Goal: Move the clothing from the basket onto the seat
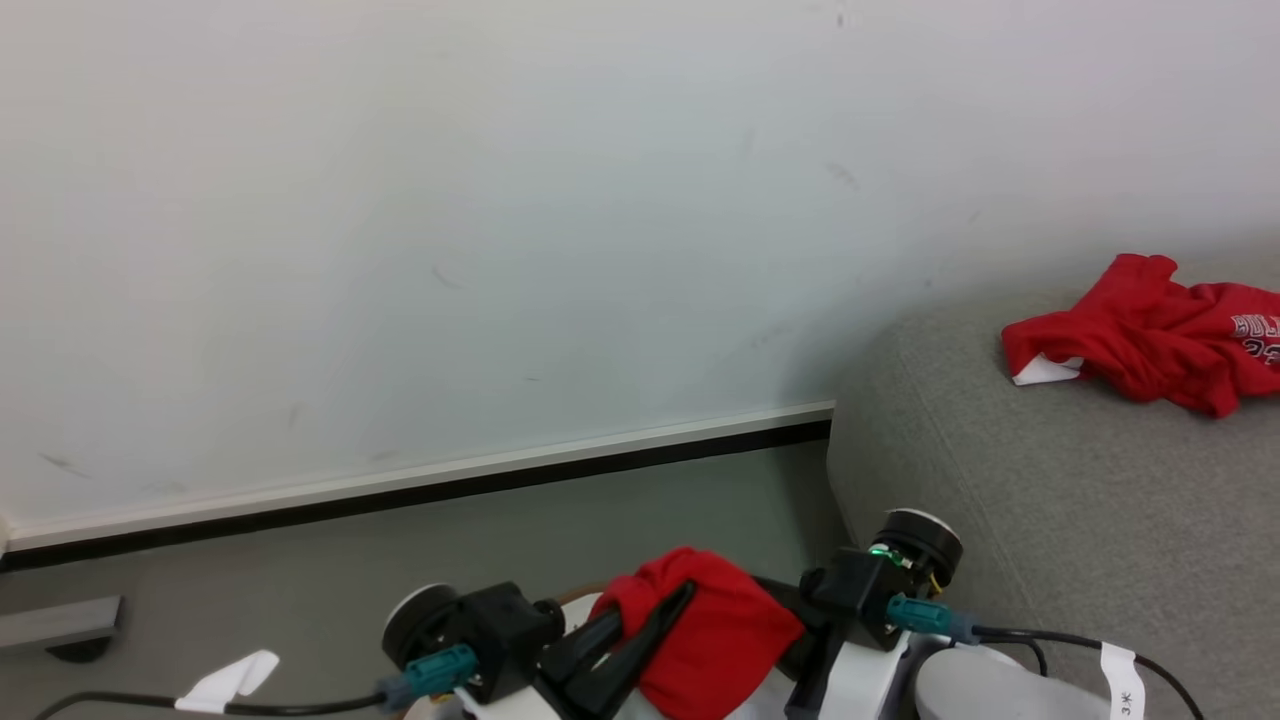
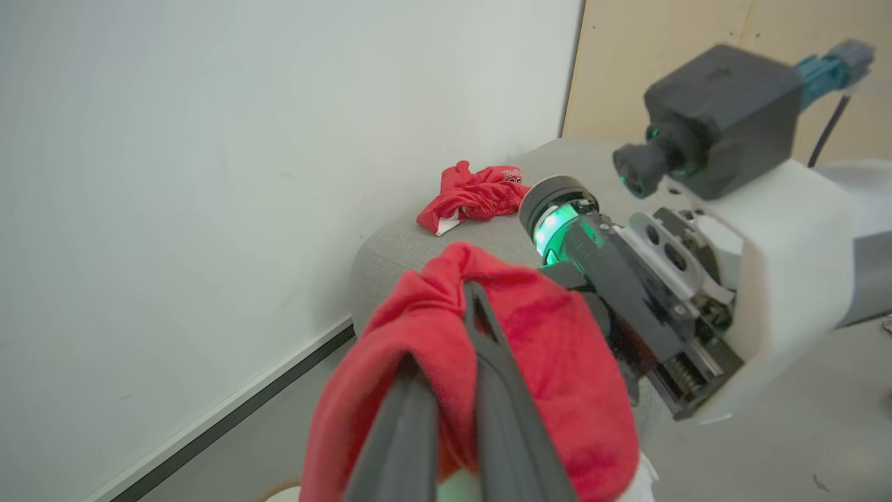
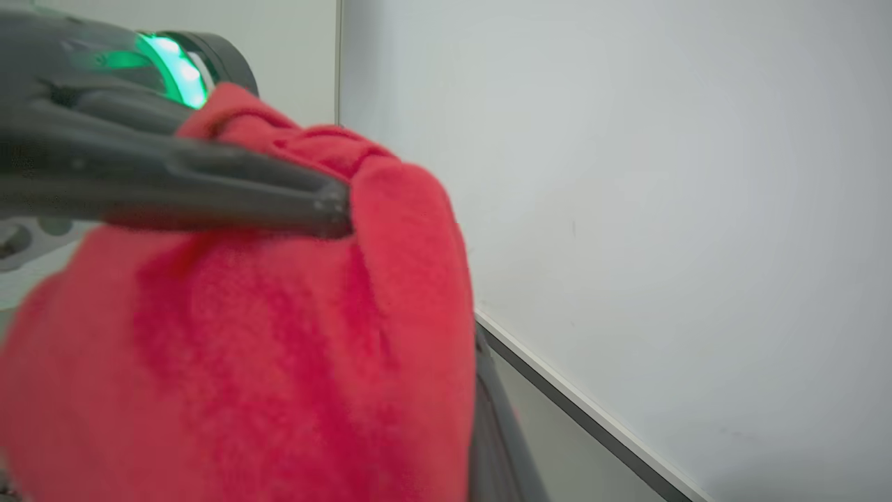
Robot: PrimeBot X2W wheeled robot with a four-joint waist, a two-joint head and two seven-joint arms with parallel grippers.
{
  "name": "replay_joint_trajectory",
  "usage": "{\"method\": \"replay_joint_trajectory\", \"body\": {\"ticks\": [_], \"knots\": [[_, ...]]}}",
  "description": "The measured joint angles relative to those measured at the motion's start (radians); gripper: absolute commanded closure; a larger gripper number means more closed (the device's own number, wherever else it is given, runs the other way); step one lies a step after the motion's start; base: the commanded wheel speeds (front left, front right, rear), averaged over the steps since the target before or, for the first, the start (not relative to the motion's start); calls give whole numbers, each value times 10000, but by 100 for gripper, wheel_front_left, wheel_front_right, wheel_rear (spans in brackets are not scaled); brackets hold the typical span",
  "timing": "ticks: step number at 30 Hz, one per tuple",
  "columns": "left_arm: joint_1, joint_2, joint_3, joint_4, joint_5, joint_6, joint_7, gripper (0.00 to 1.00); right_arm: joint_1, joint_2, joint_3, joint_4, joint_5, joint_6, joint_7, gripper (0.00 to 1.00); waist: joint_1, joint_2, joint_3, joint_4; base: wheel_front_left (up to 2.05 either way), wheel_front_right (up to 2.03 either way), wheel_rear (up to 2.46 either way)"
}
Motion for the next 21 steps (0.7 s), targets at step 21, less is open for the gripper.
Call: {"method": "replay_joint_trajectory", "body": {"ticks": [21], "knots": [[-9, -215, -84, 1089, 424, 403, -988, 0, 313, -1198, -2476, -817, -711, 0, -29, 100, 0, 0, 444, -2565, 0, 0, 0]]}}
